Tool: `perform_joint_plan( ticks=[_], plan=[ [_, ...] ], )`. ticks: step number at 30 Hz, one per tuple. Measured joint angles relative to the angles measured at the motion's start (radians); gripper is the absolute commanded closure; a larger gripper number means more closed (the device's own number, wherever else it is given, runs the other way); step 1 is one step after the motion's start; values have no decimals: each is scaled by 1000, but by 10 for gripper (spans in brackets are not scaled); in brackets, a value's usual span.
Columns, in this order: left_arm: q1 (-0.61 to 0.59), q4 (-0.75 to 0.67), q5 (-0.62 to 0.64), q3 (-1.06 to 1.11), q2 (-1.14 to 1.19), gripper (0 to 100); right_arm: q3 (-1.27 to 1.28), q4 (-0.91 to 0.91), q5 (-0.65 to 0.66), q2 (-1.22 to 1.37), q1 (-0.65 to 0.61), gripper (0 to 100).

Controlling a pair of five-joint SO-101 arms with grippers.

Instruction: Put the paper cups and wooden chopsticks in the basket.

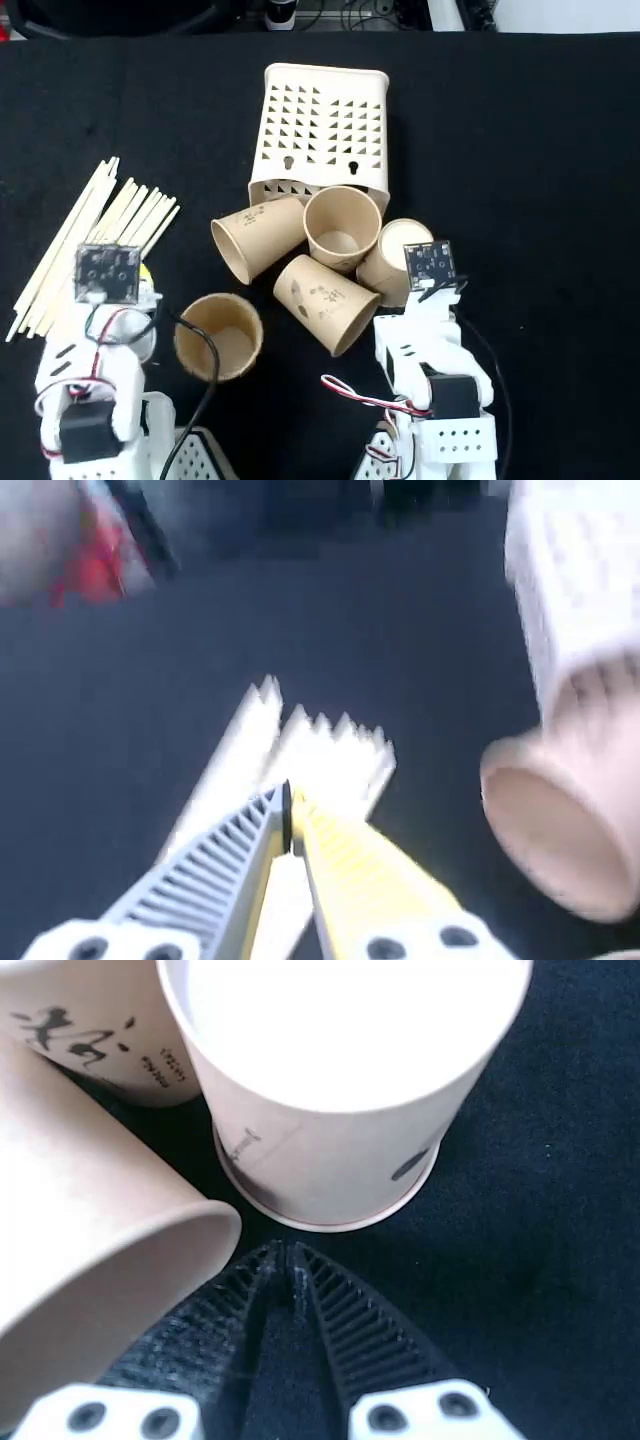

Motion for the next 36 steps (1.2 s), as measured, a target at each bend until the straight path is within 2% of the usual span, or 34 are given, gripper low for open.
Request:
perform_joint_plan(
  ticks=[2,4,6,10,12,18,27,36],
  plan=[
    [0,-46,0,-18,2,933,0,0,0,0,0,985],
    [25,-86,5,-25,2,844,0,0,0,0,0,985],
    [69,-123,58,-25,2,778,0,0,0,0,0,985],
    [189,-259,253,5,66,787,0,0,0,0,0,985],
    [239,-354,278,32,138,787,0,0,0,0,0,985],
    [269,-611,275,35,465,785,0,0,0,0,0,985],
    [350,-776,262,-219,1031,785,0,0,0,0,0,985],
    [385,-1045,135,-288,1464,785,0,0,0,0,0,985]
  ],
)
